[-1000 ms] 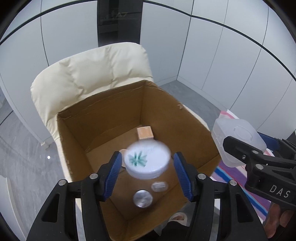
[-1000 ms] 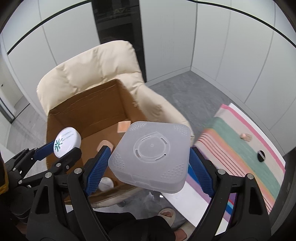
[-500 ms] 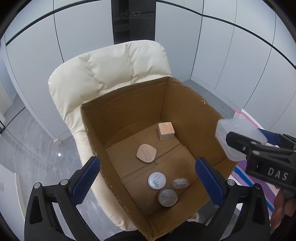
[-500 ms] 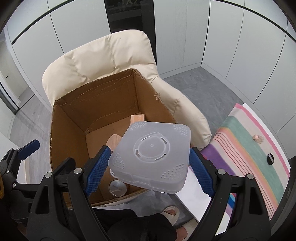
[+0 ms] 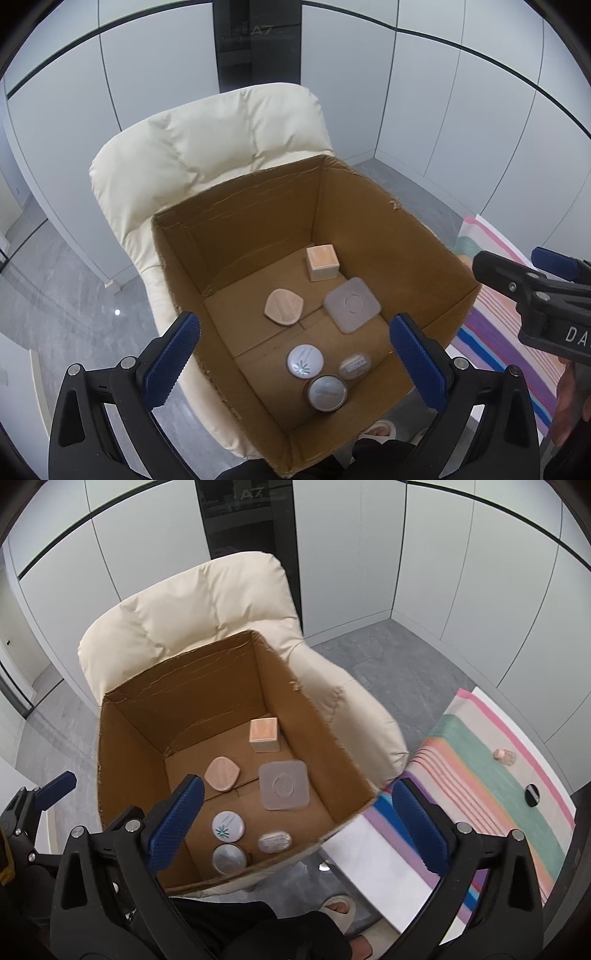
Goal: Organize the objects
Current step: 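Open the left gripper dropping the compact while the right releases the clear container into the box, then move both grippers back from the cardboard box toward the table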
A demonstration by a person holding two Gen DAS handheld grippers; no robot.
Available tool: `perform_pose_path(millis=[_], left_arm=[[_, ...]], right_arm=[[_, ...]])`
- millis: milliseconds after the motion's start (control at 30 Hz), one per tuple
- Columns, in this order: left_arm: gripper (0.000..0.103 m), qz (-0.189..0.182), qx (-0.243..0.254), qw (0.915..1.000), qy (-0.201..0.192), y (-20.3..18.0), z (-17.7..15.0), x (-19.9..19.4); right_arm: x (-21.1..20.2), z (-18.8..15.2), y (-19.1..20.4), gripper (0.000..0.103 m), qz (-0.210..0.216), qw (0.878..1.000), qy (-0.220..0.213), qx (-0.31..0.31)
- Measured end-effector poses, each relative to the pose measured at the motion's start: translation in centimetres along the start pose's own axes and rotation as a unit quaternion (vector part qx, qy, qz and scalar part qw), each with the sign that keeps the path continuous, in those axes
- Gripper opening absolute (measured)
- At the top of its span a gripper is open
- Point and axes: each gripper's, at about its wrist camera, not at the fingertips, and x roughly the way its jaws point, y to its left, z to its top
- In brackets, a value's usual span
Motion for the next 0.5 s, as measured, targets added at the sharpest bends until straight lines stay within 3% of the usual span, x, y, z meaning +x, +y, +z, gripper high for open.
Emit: perform_pose_path(millis=[500], left_arm=[[0.103,-0.040,0.034,0.9985,-0.014,-6.6,1.9,-1.5]], right_arm=[[-3.4,-1.8,-7.7,0.103,-0.046,0.997,-0.011,0.065]])
